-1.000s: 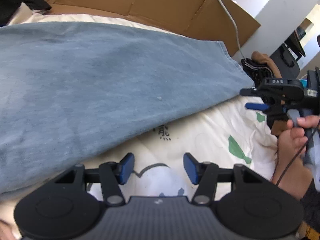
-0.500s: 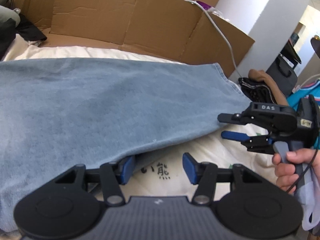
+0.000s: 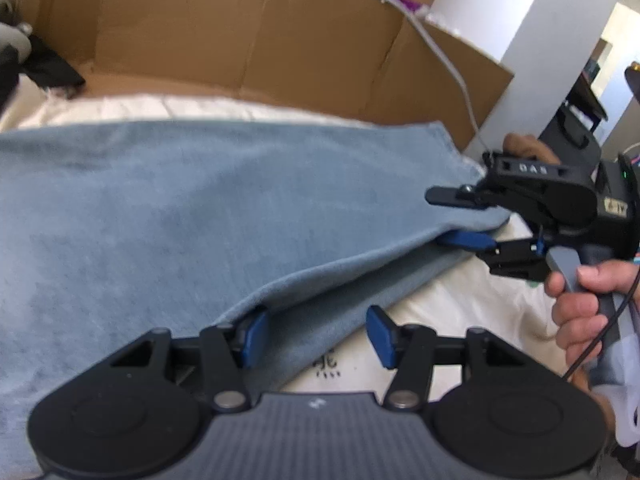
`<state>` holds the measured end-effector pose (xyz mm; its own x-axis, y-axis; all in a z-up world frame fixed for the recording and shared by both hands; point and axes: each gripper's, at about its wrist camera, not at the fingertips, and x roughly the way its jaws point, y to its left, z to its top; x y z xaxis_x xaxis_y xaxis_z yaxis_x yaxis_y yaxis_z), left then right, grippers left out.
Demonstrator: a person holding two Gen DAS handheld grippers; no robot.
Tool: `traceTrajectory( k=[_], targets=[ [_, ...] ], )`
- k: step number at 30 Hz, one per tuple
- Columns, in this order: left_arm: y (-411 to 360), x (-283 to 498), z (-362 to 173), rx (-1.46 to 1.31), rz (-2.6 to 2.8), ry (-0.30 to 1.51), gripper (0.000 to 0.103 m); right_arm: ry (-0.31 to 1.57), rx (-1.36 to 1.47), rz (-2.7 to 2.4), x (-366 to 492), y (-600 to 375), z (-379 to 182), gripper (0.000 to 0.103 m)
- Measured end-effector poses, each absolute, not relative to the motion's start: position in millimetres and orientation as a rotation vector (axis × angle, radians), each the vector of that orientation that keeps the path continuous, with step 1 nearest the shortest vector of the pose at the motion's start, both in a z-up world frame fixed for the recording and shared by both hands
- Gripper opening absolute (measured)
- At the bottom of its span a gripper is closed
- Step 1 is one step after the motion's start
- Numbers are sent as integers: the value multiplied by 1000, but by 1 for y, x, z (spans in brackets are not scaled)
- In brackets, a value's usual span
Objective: Fold clothes
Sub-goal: 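Move both open grippers to the edge of the folded light-blue jeans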
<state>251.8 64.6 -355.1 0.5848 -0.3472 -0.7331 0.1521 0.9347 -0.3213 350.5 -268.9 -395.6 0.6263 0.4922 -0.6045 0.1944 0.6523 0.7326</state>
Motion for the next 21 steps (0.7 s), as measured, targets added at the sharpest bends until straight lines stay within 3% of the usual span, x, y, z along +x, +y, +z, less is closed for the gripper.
traceTrajectory(
  k=[7, 21],
  targets=[
    [56, 241, -370, -228, -322, 945, 57, 928, 888, 166, 346, -280, -413, 50],
    [108, 203, -354, -225, -136, 944, 56, 911, 875, 195, 334, -271, -413, 50]
  ],
)
